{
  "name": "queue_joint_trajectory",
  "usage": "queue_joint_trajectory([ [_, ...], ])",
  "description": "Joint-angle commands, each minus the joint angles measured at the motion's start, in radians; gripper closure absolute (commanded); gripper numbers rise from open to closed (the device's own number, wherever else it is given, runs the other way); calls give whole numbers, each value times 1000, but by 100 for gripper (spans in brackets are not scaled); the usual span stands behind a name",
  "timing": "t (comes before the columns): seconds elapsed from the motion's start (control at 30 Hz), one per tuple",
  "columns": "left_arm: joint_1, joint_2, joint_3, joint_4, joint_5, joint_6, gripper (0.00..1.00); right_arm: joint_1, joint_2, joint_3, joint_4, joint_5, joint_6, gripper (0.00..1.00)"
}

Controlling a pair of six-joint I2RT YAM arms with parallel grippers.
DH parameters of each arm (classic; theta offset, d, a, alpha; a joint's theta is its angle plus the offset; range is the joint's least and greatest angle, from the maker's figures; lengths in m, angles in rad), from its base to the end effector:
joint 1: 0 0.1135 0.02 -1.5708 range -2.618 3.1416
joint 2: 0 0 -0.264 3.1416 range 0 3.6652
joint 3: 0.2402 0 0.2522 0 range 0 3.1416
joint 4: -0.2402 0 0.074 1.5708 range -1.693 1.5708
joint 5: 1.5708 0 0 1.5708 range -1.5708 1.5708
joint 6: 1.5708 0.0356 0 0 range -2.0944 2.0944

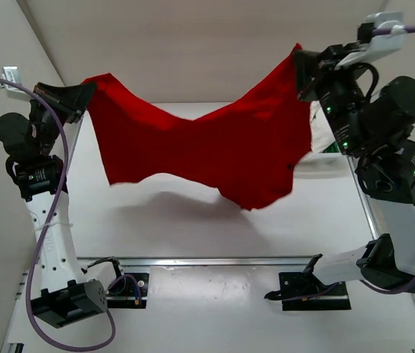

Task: Fold and stack the t-shirts
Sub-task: Flatten out the tshirt

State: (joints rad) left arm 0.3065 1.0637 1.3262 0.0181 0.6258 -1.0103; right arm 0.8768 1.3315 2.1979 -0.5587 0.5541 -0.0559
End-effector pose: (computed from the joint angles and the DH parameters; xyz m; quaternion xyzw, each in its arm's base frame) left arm 0.2081 0.0440 0.4943 -0.1555 0.6030 -0.4358 0.6499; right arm 0.1230 0.1185 0.6271 -0.0581 0.6065 0.1617 0.7763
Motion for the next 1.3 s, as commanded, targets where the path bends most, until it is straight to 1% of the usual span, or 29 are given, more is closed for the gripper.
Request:
queue_joint_trajectory([
  [0.0,36,13,31,29,54,-71,100,-21,61,42,80,34,-105,100],
  [0.03,42,12,19,23,29,-65,100,-88,73,30,88,-11,-95,99],
  [0.1,31,12,-16,3,-20,-10,100,-246,112,14,51,-193,0,100],
  [0.13,19,9,-53,-3,-55,1,100,-374,133,-9,28,-353,104,100],
  [0.17,5,4,-102,-13,-99,39,100,-469,158,-61,48,-496,169,100],
  [0.2,-19,1,-128,-17,-125,70,100,-528,175,-90,75,-537,195,100],
  [0.23,-32,1,-183,-18,-182,99,100,-544,198,-148,91,-581,194,100],
  [0.27,-56,8,-237,-9,-211,107,100,-558,236,-185,106,-589,188,100],
  [0.3,-61,15,-255,14,-221,113,100,-562,265,-176,102,-594,186,100],
  [0.33,-81,27,-298,26,-244,118,100,-581,320,-164,89,-624,188,100],
  [0.4,-104,76,-331,74,-268,115,100,-607,414,-123,77,-681,206,100],
  [0.47,-115,163,-294,106,-259,102,100,-616,521,-11,69,-701,209,100],
  [0.5,-113,195,-241,106,-259,104,100,-615,585,90,44,-700,212,100],
  [0.57,-124,278,-170,141,-223,84,100,-619,653,230,23,-700,220,100],
  [0.6,-121,301,-106,154,-213,67,100,-622,617,202,87,-721,243,100],
  [0.63,-124,335,-79,160,-195,55,100,-621,606,206,114,-720,242,100],
  [0.7,-112,363,31,178,-179,36,100,-621,588,268,155,-701,258,100],
  [0.8,-83,393,137,198,-143,-10,100,-636,520,264,235,-740,292,100],
  [0.9,-40,395,171,247,-101,-56,100,-627,473,244,206,-766,307,100],
  [0.97,-24,374,145,264,-106,-56,100,-610,439,182,198,-743,274,100],
  [1.03,-12,335,38,302,-121,-31,100,-595,394,44,191,-715,261,100],
  [1.07,-14,300,10,321,-127,-13,99,-588,368,5,187,-709,261,100],
  [1.1,-6,273,-54,345,-130,-5,99,-579,324,-94,195,-708,274,100],
  [1.13,-10,257,-89,362,-138,15,99,-573,301,-154,209,-704,286,100],
  [1.2,-9,187,-262,413,-144,33,97,-564,177,-437,296,-692,313,100],
  [1.23,-6,164,-309,437,-150,42,96,-547,140,-514,348,-691,327,100],
  [1.27,-4,129,-391,444,-162,56,94,-550,77,-662,368,-686,337,100],
])
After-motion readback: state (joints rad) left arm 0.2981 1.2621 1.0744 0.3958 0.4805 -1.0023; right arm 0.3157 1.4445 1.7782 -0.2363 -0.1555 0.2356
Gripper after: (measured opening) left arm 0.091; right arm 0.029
